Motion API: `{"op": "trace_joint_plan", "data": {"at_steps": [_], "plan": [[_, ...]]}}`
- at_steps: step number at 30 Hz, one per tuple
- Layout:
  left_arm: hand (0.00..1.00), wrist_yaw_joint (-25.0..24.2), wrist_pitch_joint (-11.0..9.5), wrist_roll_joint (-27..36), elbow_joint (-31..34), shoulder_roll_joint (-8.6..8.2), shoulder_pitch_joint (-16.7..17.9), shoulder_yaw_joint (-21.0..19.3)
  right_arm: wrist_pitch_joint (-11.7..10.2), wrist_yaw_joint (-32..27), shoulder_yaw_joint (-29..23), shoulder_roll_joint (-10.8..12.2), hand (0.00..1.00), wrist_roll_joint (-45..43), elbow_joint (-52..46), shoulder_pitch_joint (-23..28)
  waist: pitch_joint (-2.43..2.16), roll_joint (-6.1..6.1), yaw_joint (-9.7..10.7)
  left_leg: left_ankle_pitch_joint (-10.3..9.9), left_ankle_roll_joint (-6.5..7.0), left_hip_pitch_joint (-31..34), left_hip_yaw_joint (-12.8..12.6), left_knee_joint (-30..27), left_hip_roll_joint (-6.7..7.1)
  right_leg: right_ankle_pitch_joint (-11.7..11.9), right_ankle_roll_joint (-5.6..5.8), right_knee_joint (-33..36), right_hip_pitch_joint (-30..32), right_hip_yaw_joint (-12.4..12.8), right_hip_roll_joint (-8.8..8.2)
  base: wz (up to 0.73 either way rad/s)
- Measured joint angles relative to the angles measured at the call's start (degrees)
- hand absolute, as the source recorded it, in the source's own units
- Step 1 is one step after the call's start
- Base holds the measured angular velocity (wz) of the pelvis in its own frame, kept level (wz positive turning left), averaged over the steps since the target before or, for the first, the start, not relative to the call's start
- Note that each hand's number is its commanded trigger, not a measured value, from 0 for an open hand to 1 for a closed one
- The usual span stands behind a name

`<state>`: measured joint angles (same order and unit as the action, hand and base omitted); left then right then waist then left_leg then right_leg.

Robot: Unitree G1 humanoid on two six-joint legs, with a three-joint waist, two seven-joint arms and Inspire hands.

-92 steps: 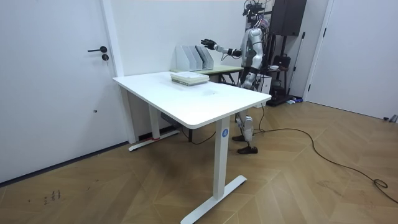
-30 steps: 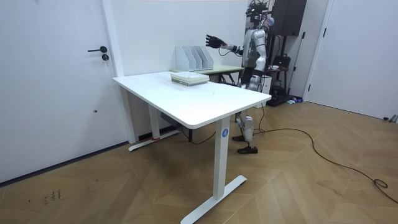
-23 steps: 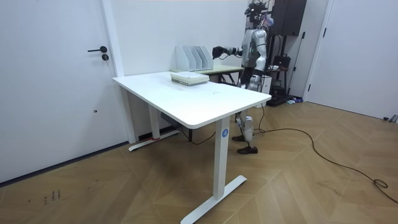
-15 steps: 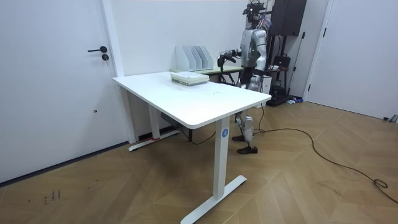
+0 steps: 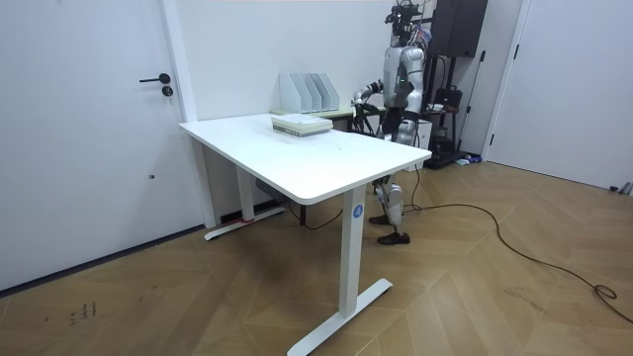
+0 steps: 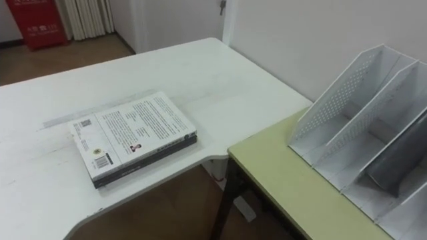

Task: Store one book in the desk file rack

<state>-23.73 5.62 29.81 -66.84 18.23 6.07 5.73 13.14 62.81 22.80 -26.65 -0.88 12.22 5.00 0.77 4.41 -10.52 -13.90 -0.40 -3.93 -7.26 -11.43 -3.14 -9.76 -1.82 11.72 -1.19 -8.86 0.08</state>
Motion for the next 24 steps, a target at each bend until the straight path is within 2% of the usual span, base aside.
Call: {"op": "trace_joint_plan", "data": {"at_steps": [4, 5, 7, 10, 14, 17, 18, 19, 20, 22, 24], "plan": [[0.0, 1.12, 0.09, -0.07, 0.23, -0.1, 0.57, -0.04, 0.05, -3.56, -0.12, 0.76, 0.0, -7.81, 10.14, 1.59, -0.15, -0.39, 0.77, -0.01, 0.01, 0.28, 0.98, -0.25, 0.1, 0.0, 0.0, -0.01, -0.2, -0.84, -0.16, 0.08], [0.0, 1.49, -0.03, -0.09, 0.21, -0.3, 0.85, -0.33, -0.32, -4.6, -2.18, 1.15, 0.0, -8.42, 12.79, 2.33, -0.29, -0.71, 0.7, -0.01, 0.01, 0.21, 1.1, -0.25, 0.09, 0.0, 0.0, -0.06, -0.32, -0.93, -0.12, 0.07], [0.0, 2.88, -0.01, -0.36, -0.02, -1.44, 1.0, -1.42, -2.41, -5.5, -6.06, 2.52, 0.0, -8.14, 18.8, 2.98, -0.59, -1.3, 1.0, 0.0, -0.01, 0.24, 1.17, -0.28, 0.46, 0.0, 0.0, -0.07, -0.38, -1.19, -0.11, 0.04], [0.0, 3.51, 0.32, -2.04, 0.03, -2.41, 1.43, -3.78, -4.63, -5.91, -9.1, 3.35, 0.0, -6.02, 24.4, 3.62, -0.72, -1.74, 1.31, 0.04, -0.05, 0.0, 1.36, -0.28, 0.61, -0.03, 0.01, -0.92, -1.39, -1.7, -0.18, 0.11], [0.0, 4.3, 0.8, -2.9, 0.31, -3.25, 2.5, -6.58, -5.18, -6.95, -15.61, 6.29, 0.0, -5.46, 30.76, 4.2, -0.71, -1.86, 2.14, 0.04, -0.03, -1.2, 1.3, -0.11, 0.82, -0.17, 0.25, -2.02, -2.74, -2.1, -0.25, 0.11], [0.0, 5.77, 1.56, -3.06, 0.17, -4.22, 2.9, -8.91, -5.67, -9.52, -18.36, 7.15, 0.0, -1.4, 36.02, 4.53, -0.76, -2.08, 2.46, 0.04, -0.02, -1.34, 1.05, 0.06, 0.96, -0.26, 0.41, -2.07, -2.95, -2.23, -0.18, 0.01], [0.0, 6.45, 1.58, -3.06, 0.15, -4.46, 2.92, -9.08, -5.57, -12.07, -19.48, 7.72, 0.0, 0.74, 38.45, 4.56, -0.75, -2.24, 2.57, 0.05, -0.02, -1.31, 0.9, 0.09, 0.96, -0.28, 0.44, -2.11, -3.2, -2.17, -0.17, 0.0], [0.0, 7.34, 1.6, -3.05, 0.09, -4.88, 2.89, -9.19, -5.56, -18.13, -20.9, 8.58, 0.0, 1.21, 41.24, 4.41, -0.54, -2.66, 2.73, 0.04, -0.02, -1.42, 0.71, 0.12, 0.96, -0.28, 0.45, -2.21, -3.41, -2.13, -0.16, 0.0], [0.0, 7.72, 1.61, -3.05, 0.01, -5.22, 2.91, -9.51, -5.51, -20.94, -21.86, 8.98, 0.0, 1.19, 42.54, 4.39, -0.46, -2.97, 2.74, 0.04, -0.02, -1.6, 0.49, 0.21, 0.96, -0.29, 0.47, -2.23, -3.48, -1.97, -0.16, -0.06], [0.0, 10.24, 1.6, -3.17, -0.09, -6.81, 3.77, -11.72, -5.74, -30.36, -25.69, 10.68, 0.0, 1.14, 46.77, 4.33, -0.35, -3.92, 3.07, 0.05, -0.02, -2.31, -0.48, 0.77, 0.91, -0.35, 0.58, -2.36, -3.7, -1.44, -0.08, -0.11], [0.0, 12.35, 1.6, -3.2, -0.18, -7.48, 4.84, -12.83, -6.22, -35.08, -27.8, 12.13, 0.0, 1.35, 49.4, 4.26, -0.42, -4.32, 4.02, 0.05, -0.02, -2.61, -0.56, 0.79, 0.89, -0.35, 0.58, -2.98, -3.87, -1.38, -0.03, -0.02]]}}
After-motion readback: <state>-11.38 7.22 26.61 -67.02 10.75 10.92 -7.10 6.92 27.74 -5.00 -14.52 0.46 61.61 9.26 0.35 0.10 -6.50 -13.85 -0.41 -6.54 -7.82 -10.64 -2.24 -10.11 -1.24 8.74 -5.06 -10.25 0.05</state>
